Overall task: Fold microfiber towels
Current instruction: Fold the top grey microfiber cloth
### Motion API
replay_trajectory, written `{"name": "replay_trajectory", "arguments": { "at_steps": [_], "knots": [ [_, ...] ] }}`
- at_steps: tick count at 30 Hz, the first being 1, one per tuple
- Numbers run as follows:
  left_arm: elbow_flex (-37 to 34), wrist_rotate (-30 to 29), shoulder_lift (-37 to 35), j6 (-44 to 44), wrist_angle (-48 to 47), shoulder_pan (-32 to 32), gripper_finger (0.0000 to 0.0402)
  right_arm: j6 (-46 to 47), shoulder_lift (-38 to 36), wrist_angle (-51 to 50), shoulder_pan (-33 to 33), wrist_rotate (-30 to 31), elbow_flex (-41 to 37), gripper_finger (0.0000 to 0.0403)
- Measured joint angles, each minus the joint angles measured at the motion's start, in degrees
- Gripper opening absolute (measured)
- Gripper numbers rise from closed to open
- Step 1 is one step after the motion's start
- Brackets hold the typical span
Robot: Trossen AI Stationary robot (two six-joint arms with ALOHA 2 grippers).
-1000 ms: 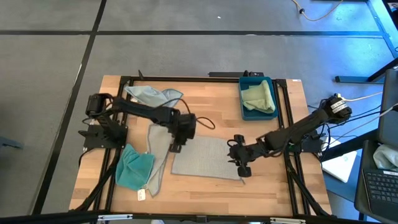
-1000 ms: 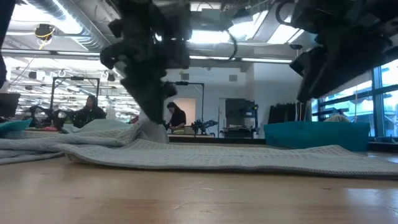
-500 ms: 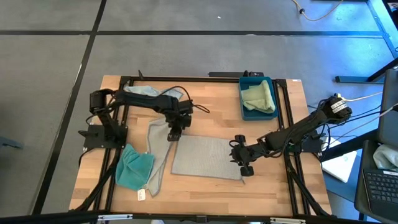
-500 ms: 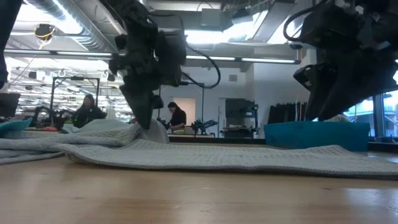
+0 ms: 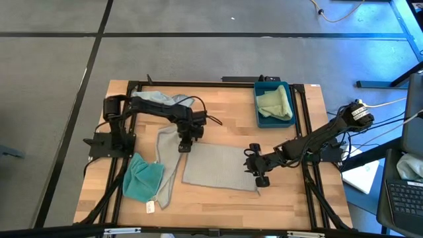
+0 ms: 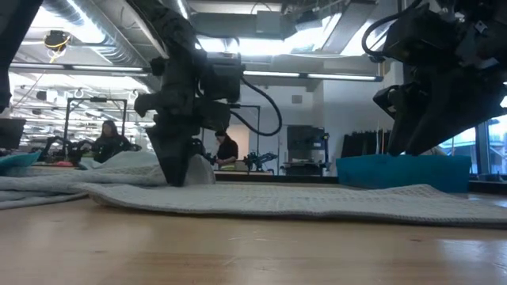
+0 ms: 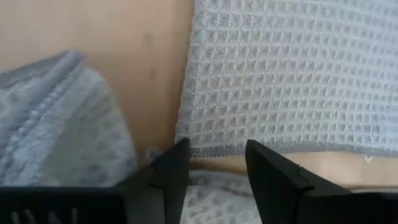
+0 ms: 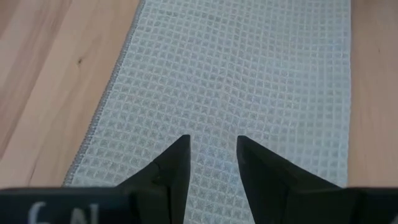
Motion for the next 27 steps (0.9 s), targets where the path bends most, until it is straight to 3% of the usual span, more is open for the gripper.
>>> {"name": "replay_trajectory", "arguments": {
  "at_steps": [18, 27],
  "knots": [
    [1.57, -1.01, -2.88, 2.99, -2.62, 4.92, 0.0165, -1.40, 0.00, 0.45, -0.07, 0.00, 0.00, 0.0134],
    [1.51, 1.91, 0.41, 4.49, -0.50, 4.70, 0.0171, -1.53, 0.00, 0.55, -0.07, 0.00, 0.02, 0.0134]
  ]
}}
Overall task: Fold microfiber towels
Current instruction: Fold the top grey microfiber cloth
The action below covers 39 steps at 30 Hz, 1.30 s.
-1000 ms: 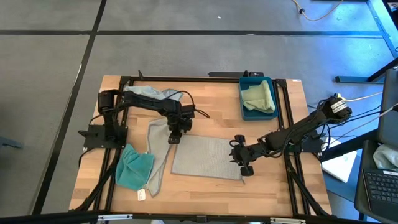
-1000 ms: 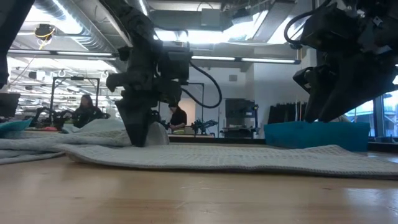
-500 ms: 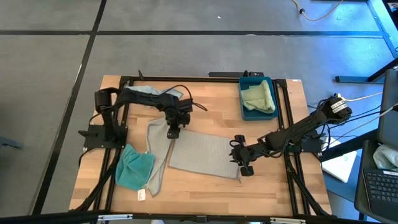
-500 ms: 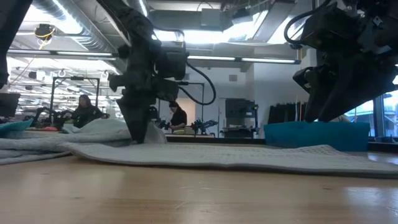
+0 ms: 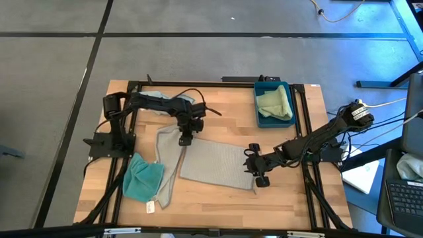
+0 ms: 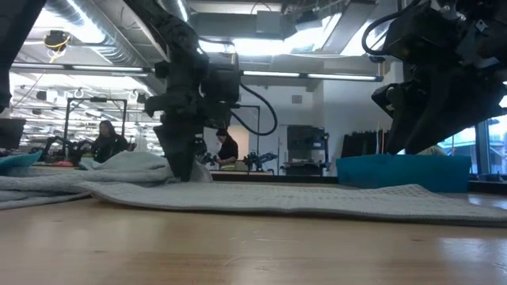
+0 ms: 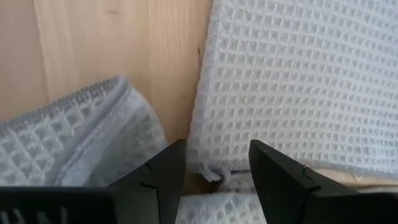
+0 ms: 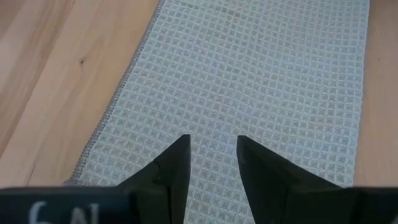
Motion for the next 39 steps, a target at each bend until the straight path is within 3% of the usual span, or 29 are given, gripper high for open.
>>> {"name": "replay_trajectory", "arguments": {
  "at_steps": [12, 28, 39],
  "knots": [
    [0.29, -0.99, 2.52, 1.25, 3.18, -0.63, 0.0171, 0.17, 0.00, -0.20, 0.00, 0.00, 0.00, 0.0134],
    [0.28, 1.90, 3.68, -0.07, -4.92, -0.58, 0.0171, 1.90, 0.00, -1.68, 0.00, -0.01, 0.00, 0.0134],
    [0.07, 1.50, 3.55, -0.78, -4.49, -1.54, 0.0162, 2.91, 0.00, -1.88, 0.00, -0.02, 0.00, 0.0134]
  ]
}}
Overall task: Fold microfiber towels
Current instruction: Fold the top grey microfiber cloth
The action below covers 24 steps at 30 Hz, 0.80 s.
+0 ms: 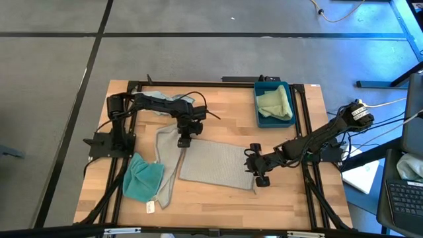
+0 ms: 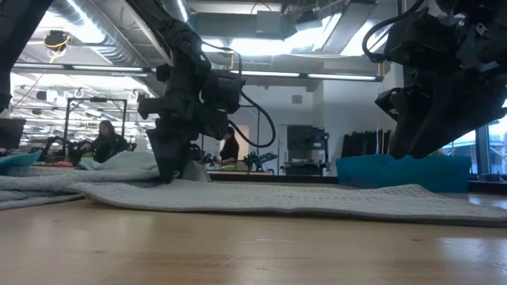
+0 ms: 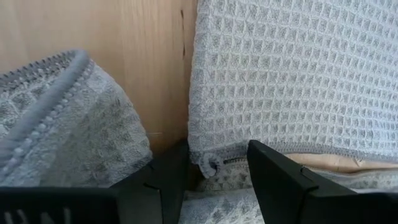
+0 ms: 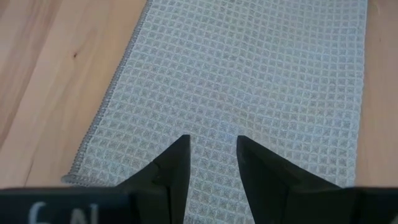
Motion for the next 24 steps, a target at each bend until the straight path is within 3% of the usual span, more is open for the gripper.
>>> {"name": "replay_trajectory", "arguments": {
  "at_steps": [24],
  "knots": [
    [3.32, 3.32, 0.26, -4.14, -2.16, -3.91, 0.0151, 0.48, 0.00, -0.74, 0.02, 0.00, 0.00, 0.0134]
  ]
}}
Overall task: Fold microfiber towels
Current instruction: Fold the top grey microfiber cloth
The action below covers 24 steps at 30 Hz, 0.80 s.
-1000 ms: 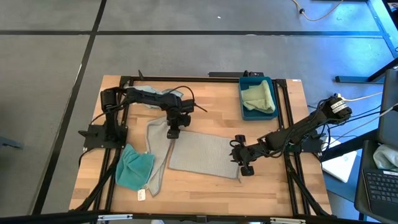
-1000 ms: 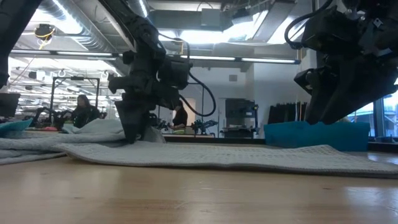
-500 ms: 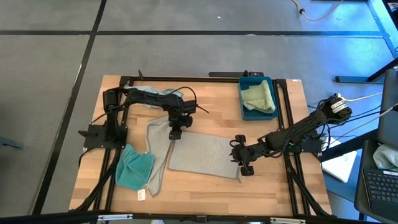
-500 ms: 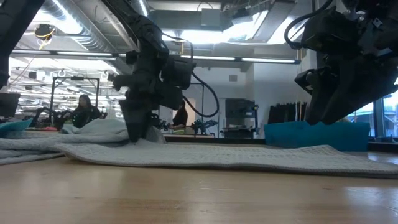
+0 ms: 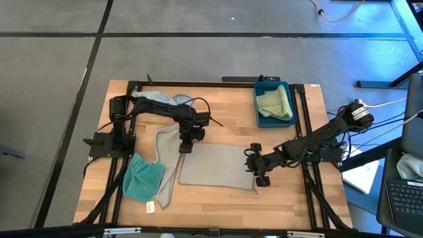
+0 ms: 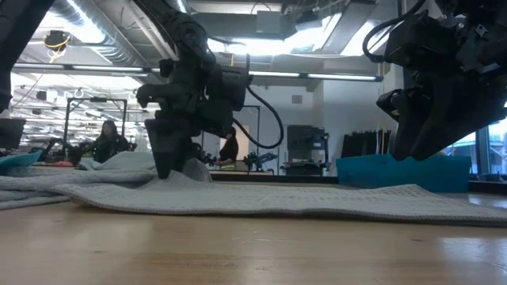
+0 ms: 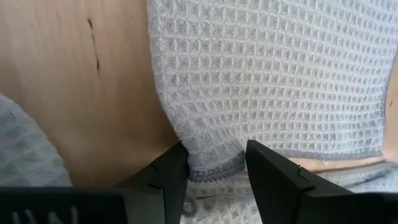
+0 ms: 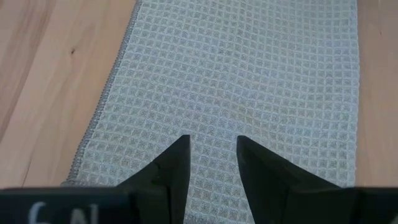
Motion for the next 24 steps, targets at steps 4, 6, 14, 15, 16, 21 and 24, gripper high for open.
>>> {"name": "replay_trajectory", "arguments": {
  "at_steps": [4, 6, 14, 15, 16, 21, 24],
  "knots": [
    [0.04, -0.19, -0.02, -1.40, -0.19, 0.02, 0.0151, 0.00, 0.00, 0.11, -0.02, 0.00, 0.00, 0.0134],
    [0.04, -1.27, -0.04, -1.65, -0.19, 0.15, 0.0151, 0.00, 0.00, 0.31, -0.02, 0.00, 0.00, 0.0134],
    [0.11, -5.18, -0.11, -4.39, -0.45, 1.62, 0.0142, 0.00, 0.00, 0.37, -0.01, 0.00, 0.00, 0.0134],
    [0.12, -5.16, -0.12, -4.47, -0.46, 1.75, 0.0135, 0.00, 0.00, 0.37, -0.01, 0.00, 0.00, 0.0134],
    [0.13, -5.10, -0.13, -4.62, -0.46, 1.84, 0.0125, 0.00, 0.00, 0.37, -0.02, 0.00, 0.00, 0.0134],
    [0.13, -2.23, -0.13, -4.67, -0.55, 1.88, 0.0060, -0.04, 0.00, 0.37, 0.00, 0.00, 0.00, 0.0134],
    [0.15, 0.19, -0.13, -5.15, -0.86, 1.88, 0.0018, -0.09, 0.00, 0.37, -0.02, 0.00, 0.00, 0.0134]
  ]
}}
